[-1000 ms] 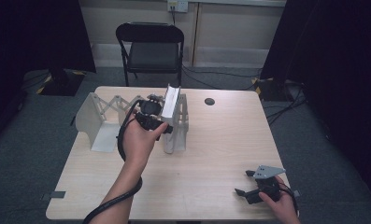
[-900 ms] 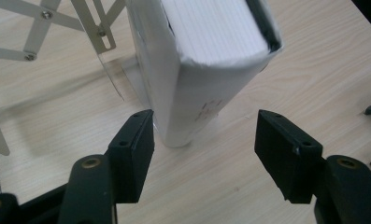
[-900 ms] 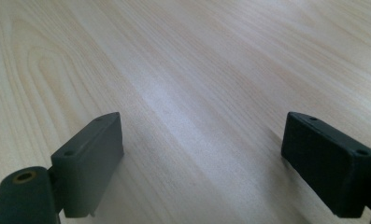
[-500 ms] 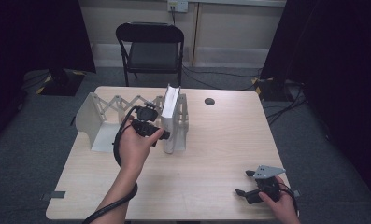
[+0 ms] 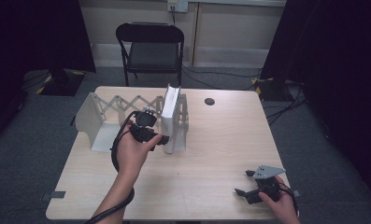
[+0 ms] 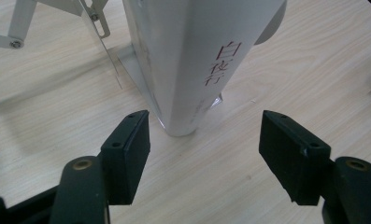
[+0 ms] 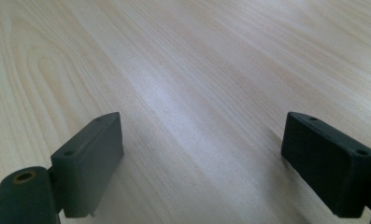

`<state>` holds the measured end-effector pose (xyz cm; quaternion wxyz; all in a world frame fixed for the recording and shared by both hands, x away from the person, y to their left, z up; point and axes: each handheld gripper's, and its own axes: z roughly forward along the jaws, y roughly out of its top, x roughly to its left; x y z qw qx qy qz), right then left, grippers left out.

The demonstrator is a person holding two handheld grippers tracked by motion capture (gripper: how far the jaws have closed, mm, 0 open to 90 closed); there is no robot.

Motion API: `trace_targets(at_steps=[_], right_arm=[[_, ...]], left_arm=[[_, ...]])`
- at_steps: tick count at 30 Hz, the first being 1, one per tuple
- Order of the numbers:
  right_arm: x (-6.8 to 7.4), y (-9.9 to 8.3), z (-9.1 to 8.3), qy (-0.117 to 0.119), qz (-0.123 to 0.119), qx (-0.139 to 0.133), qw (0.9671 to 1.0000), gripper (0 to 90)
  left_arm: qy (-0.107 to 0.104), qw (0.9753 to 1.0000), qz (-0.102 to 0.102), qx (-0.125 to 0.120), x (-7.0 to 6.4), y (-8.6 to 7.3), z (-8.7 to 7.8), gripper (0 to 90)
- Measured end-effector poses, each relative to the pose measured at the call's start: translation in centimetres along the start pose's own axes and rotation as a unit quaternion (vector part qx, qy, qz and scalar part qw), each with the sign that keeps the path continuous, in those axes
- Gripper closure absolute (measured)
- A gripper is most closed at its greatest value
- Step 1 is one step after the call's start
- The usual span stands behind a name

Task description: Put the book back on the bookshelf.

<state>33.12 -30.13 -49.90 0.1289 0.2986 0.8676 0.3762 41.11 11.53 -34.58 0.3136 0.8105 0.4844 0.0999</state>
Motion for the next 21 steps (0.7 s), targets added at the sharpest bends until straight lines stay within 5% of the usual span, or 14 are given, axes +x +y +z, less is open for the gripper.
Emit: trace_targets(at_steps=[21], right_arm=[[0.0, 0.0, 0.0, 0.0, 0.0, 0.0, 1.0, 12.4]], left_arm=[[-0.007, 0.9999, 0.009, 0.003, 0.6, -1.9, 1.1, 29.7]])
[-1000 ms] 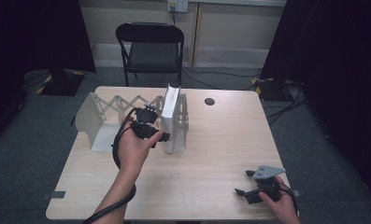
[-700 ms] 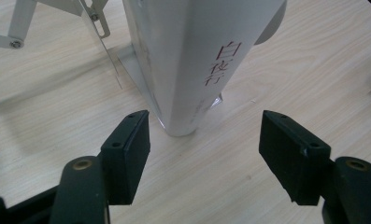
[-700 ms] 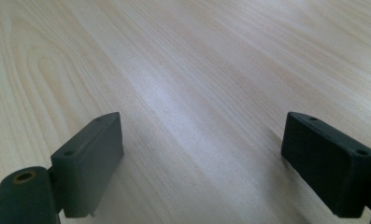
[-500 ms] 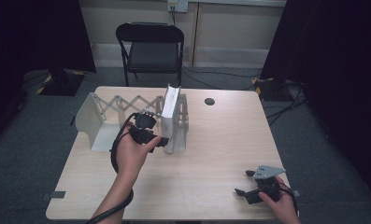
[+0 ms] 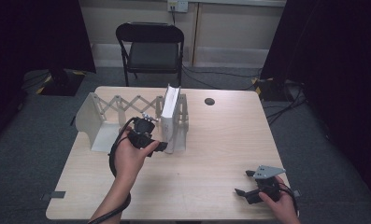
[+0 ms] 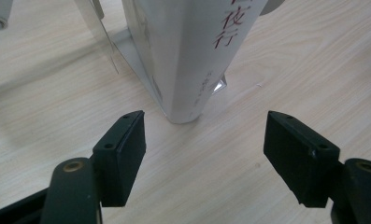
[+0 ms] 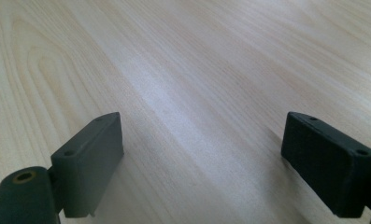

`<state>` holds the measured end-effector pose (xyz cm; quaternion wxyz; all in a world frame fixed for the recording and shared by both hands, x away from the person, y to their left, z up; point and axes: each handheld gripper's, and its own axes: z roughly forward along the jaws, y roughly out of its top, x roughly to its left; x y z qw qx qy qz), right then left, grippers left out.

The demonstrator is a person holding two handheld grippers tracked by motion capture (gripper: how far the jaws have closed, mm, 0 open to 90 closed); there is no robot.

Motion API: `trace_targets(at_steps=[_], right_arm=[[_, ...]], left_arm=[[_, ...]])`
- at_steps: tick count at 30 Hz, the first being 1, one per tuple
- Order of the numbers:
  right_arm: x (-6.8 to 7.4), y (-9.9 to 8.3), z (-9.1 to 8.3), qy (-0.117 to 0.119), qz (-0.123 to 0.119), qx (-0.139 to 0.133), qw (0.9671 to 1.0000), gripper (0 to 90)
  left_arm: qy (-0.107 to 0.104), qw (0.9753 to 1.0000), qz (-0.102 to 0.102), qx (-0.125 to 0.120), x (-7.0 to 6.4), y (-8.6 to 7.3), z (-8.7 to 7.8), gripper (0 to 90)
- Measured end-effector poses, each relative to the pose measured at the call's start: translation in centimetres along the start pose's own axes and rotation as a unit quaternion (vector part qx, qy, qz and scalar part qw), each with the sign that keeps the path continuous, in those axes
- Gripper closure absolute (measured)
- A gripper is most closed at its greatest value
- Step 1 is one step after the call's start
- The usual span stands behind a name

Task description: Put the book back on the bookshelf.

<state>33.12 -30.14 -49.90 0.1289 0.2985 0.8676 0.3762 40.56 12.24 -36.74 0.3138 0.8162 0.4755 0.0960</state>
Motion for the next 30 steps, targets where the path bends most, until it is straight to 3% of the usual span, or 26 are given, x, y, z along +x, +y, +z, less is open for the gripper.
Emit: trace_targets(at_steps=[30], right_arm=[[0.0, 0.0, 0.0, 0.0, 0.0, 0.0, 1.0, 12.4]], left_arm=[[-0.022, 0.9996, 0.015, 0.001, 1.2, -2.7, 1.0, 18.8]])
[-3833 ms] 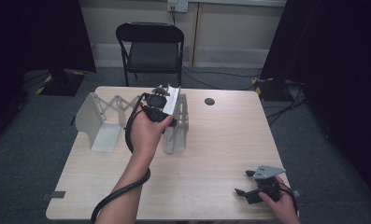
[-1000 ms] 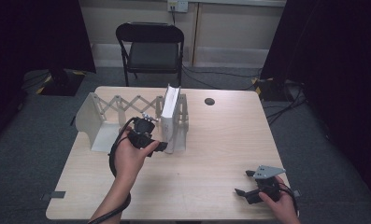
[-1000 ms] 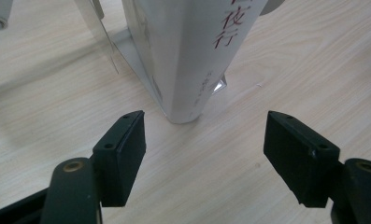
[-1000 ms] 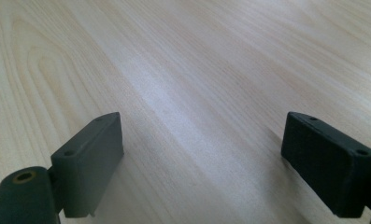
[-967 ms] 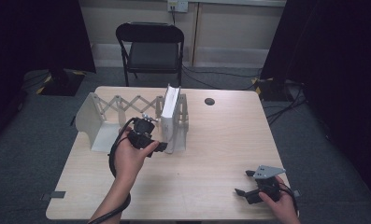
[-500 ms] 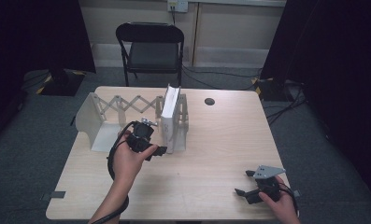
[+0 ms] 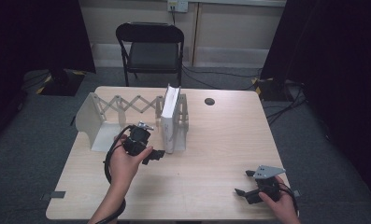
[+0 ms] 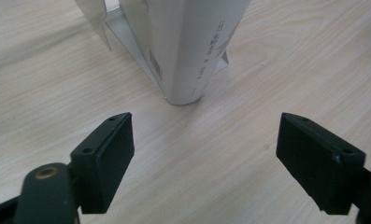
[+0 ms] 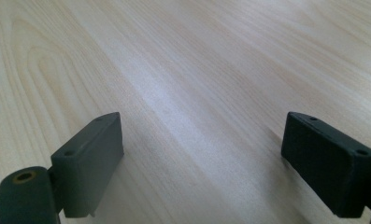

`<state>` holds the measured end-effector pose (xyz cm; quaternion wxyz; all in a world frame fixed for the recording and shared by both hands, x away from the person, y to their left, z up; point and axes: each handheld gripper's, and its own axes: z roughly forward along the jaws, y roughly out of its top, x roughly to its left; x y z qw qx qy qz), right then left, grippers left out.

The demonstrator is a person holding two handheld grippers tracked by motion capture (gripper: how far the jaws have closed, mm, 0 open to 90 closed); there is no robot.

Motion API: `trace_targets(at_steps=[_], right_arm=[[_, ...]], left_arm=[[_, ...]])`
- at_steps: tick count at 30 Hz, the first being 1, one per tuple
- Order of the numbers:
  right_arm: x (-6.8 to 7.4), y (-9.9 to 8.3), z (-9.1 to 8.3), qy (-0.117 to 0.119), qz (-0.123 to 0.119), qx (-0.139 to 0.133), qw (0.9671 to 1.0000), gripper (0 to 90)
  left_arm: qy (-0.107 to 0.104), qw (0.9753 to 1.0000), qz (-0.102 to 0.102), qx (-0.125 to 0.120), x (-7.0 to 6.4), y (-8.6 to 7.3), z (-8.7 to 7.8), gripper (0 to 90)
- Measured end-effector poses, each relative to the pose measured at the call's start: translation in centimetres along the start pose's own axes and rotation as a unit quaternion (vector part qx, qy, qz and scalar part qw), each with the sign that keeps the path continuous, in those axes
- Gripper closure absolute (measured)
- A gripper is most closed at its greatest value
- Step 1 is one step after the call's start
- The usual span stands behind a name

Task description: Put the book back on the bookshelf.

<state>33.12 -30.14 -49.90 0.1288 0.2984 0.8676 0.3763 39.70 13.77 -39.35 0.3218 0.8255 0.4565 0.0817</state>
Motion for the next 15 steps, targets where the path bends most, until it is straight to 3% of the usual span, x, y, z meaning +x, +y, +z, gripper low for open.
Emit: trace_targets(at_steps=[2, 5, 15], right_arm=[[0.0, 0.0, 0.0, 0.0, 0.0, 0.0, 1.0, 12.4], [0.0, 0.0, 0.0, 0.0, 0.0, 0.0, 1.0, 12.4], [0.0, 0.0, 0.0, 0.0, 0.0, 0.0, 1.0, 12.4]], left_arm=[[-0.001, 0.9999, 0.011, 0.003, 0.1, -0.3, 0.1, 17.5], [-0.008, 1.0, 0.0, 0.003, 0.3, -0.5, 0.1, 17.2], [-0.006, 0.9999, 0.0, 0.009, 1.0, -1.5, 0.4, 17.4]])
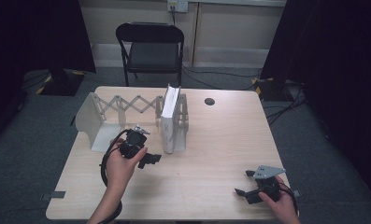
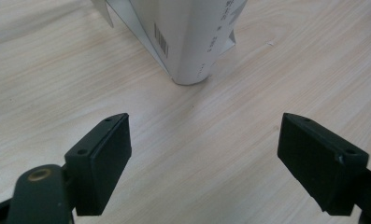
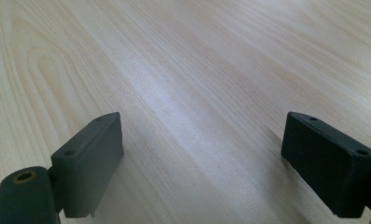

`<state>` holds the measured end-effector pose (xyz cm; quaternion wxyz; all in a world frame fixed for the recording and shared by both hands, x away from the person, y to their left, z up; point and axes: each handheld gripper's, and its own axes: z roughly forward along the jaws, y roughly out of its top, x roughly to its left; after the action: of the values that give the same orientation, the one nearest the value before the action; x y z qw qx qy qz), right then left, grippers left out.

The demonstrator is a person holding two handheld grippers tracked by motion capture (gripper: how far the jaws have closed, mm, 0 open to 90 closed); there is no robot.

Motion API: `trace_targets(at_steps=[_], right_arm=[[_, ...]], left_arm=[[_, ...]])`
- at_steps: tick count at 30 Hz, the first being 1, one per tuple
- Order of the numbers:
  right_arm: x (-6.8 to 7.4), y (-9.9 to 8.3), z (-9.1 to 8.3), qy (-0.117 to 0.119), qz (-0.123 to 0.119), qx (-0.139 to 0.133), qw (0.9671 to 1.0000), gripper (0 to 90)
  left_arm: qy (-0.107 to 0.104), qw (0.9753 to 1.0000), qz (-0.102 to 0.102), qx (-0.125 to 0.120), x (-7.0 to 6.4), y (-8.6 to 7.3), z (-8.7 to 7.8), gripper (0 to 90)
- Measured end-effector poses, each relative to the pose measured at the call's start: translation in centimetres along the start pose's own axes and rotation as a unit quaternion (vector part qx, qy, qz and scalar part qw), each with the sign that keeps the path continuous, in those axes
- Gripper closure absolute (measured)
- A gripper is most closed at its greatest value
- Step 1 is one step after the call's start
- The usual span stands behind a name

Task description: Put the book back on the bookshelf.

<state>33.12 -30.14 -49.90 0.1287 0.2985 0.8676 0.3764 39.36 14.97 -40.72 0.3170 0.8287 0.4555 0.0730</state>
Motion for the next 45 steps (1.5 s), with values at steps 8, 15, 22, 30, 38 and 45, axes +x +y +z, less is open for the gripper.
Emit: trace_targets(at_steps=[8, 15, 22, 30, 38, 45], right_arm=[[0.0, 0.0, 0.0, 0.0, 0.0, 0.0, 1.0, 12.4], [0.0, 0.0, 0.0, 0.0, 0.0, 0.0, 1.0, 12.3], [0.0, 0.0, 0.0, 0.0, 0.0, 0.0, 1.0, 12.3], [0.0, 0.0, 0.0, 0.0, 0.0, 0.0, 1.0, 12.4], [0.0, 0.0, 0.0, 0.0, 0.0, 0.0, 1.0, 12.4], [0.0, 0.0, 0.0, 0.0, 0.0, 0.0, 1.0, 12.3]], left_arm=[[-0.003, 1.0, -0.001, 0.0, 0.4, -0.7, 0.2, 18.2], [-0.003, 1.0, -0.006, 0.002, 1.0, -1.6, 0.3, 18.3], [-0.003, 0.9999, -0.009, 0.005, 1.4, -2.2, 0.5, 18.4], [0.0, 0.9999, -0.011, 0.007, 1.9, -2.8, 0.6, 18.6], [0.002, 0.9999, -0.012, 0.009, 2.2, -3.6, 0.9, 19.0], [0.006, 0.9998, -0.012, 0.015, 2.5, -4.3, 1.2, 19.1]])
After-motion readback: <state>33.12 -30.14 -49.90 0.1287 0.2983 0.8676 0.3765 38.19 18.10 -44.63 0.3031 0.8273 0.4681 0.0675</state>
